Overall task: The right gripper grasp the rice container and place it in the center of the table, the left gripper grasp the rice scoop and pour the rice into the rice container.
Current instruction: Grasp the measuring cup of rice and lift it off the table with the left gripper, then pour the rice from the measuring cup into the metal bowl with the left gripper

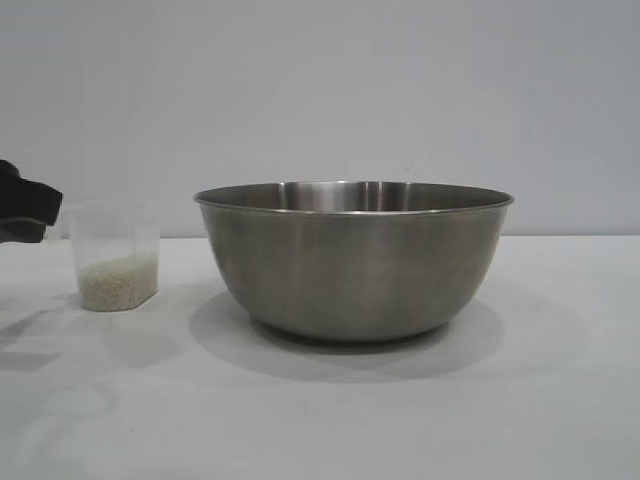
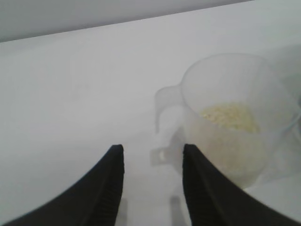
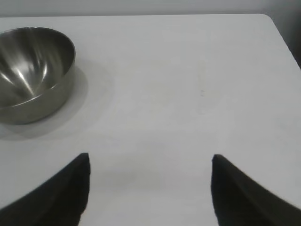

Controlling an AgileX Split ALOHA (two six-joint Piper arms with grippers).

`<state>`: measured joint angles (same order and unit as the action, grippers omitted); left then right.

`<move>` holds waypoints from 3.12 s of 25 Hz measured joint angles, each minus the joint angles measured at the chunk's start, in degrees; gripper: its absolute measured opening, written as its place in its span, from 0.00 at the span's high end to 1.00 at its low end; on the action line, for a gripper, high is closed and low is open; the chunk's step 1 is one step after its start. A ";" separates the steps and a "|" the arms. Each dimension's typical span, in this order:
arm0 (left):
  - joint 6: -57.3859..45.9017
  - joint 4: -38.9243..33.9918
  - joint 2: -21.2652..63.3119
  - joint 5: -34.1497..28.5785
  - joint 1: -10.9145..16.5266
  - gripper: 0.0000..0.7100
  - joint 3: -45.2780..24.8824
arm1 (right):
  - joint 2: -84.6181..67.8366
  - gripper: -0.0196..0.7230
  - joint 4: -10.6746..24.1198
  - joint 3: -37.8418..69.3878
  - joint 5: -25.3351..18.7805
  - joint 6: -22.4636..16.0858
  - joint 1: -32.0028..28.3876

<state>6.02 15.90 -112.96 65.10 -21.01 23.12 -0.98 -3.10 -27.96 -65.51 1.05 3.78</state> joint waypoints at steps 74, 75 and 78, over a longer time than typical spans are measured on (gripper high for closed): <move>30.17 -47.96 6.66 -0.32 5.12 1.00 22.42 | 0.00 0.36 0.00 0.00 0.11 0.10 0.00; 31.50 -48.73 6.66 -0.32 4.90 1.00 22.98 | 0.00 0.36 0.00 0.00 0.11 0.10 0.00; 35.23 -50.94 6.66 -0.32 4.08 1.00 24.45 | 0.00 0.36 0.00 0.00 0.11 0.10 0.00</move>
<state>41.25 -35.04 -106.30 64.78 -16.93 47.58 -0.98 -3.10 -27.96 -65.40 1.15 3.78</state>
